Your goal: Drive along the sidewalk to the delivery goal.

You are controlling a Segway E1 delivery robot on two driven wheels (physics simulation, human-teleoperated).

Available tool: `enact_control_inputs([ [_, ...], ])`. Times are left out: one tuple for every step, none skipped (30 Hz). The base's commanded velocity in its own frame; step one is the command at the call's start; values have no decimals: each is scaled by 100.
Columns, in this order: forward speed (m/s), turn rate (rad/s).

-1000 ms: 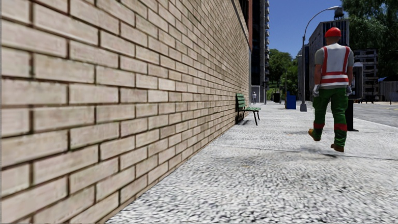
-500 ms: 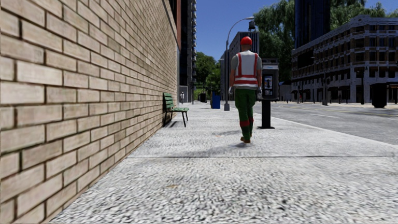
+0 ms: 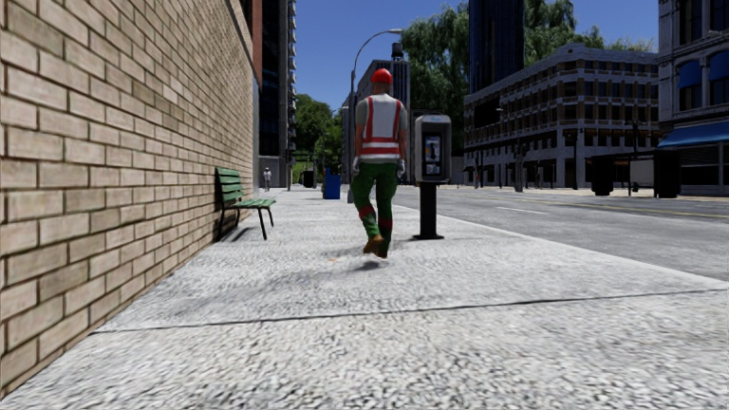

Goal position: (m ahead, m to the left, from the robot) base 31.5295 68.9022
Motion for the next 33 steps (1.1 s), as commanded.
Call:
enact_control_inputs([
  [118,0],
  [118,0],
  [118,0],
  [118,0],
  [118,0],
  [118,0],
  [118,0],
  [118,0],
  [118,0],
  [118,0],
  [118,0],
  [118,0],
  [118,0],
  [118,0],
  [118,0],
  [118,0],
  [118,0],
  [118,0],
  [118,0],
  [118,0],
  [118,0],
  [118,0],
  [118,0],
  [118,0],
  [118,0],
  [118,0],
  [118,0],
  [118,0],
  [118,0],
  [118,0],
  [118,0],
  [118,0],
  [118,0],
])
